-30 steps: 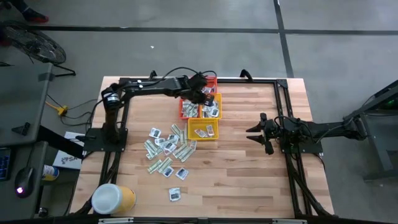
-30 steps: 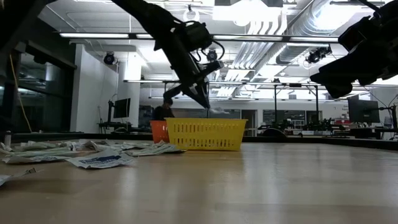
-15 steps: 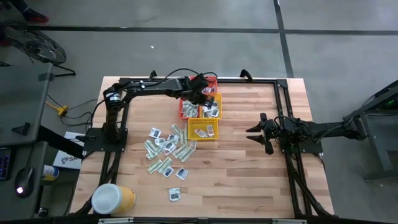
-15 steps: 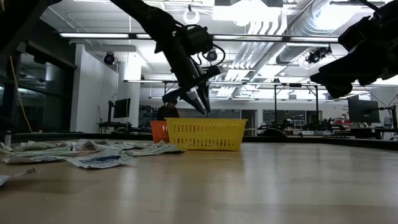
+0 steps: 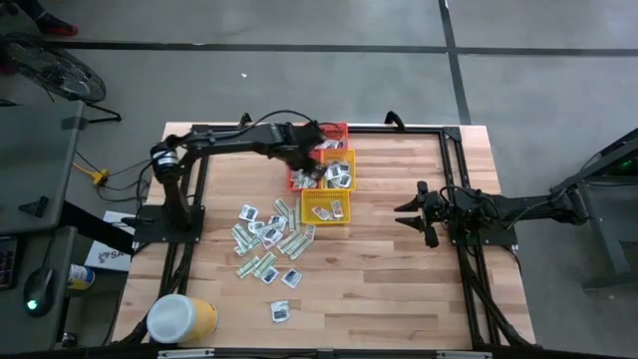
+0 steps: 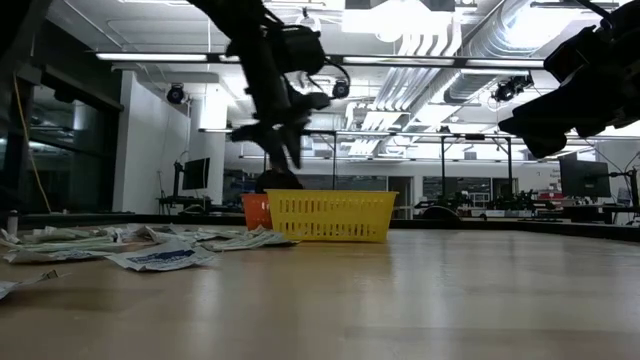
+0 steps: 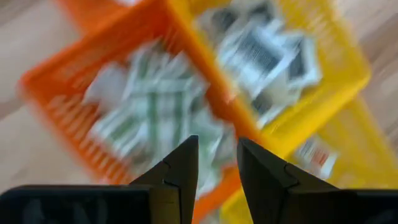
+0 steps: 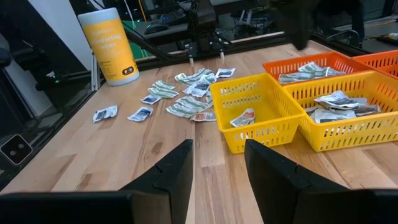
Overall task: Pick & Place First Aid Supplies
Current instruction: Put the towelette pack into the top yellow bin
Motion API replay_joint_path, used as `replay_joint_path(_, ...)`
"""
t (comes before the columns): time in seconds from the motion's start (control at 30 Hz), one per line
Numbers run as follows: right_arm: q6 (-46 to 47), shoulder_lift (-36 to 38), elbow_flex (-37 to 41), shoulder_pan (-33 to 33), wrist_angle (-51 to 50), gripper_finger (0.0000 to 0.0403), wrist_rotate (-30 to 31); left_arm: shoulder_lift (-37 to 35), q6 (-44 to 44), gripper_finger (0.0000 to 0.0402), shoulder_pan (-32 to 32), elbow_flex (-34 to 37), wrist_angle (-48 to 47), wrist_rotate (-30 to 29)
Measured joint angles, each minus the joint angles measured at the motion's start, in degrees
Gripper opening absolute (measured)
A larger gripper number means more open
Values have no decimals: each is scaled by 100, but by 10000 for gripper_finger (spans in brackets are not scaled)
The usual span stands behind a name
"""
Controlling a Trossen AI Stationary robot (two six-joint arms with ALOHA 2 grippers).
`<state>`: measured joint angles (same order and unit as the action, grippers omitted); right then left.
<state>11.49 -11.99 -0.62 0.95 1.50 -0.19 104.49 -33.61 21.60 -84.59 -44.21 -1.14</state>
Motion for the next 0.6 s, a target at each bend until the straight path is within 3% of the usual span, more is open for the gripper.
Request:
replay_joint_path(0.17,0,2,0,0,0,139,0,-779,-59,111,-37,801,-449,49)
replay_joint_path(0.37,0,2,1,0,0,139,-1,-1680,90,111,-224,2095,-710,598)
replay_joint_path(0.6,0,1,-1,0,-1,139,-1,-2252,-710,111,-374,3216,-1031,606)
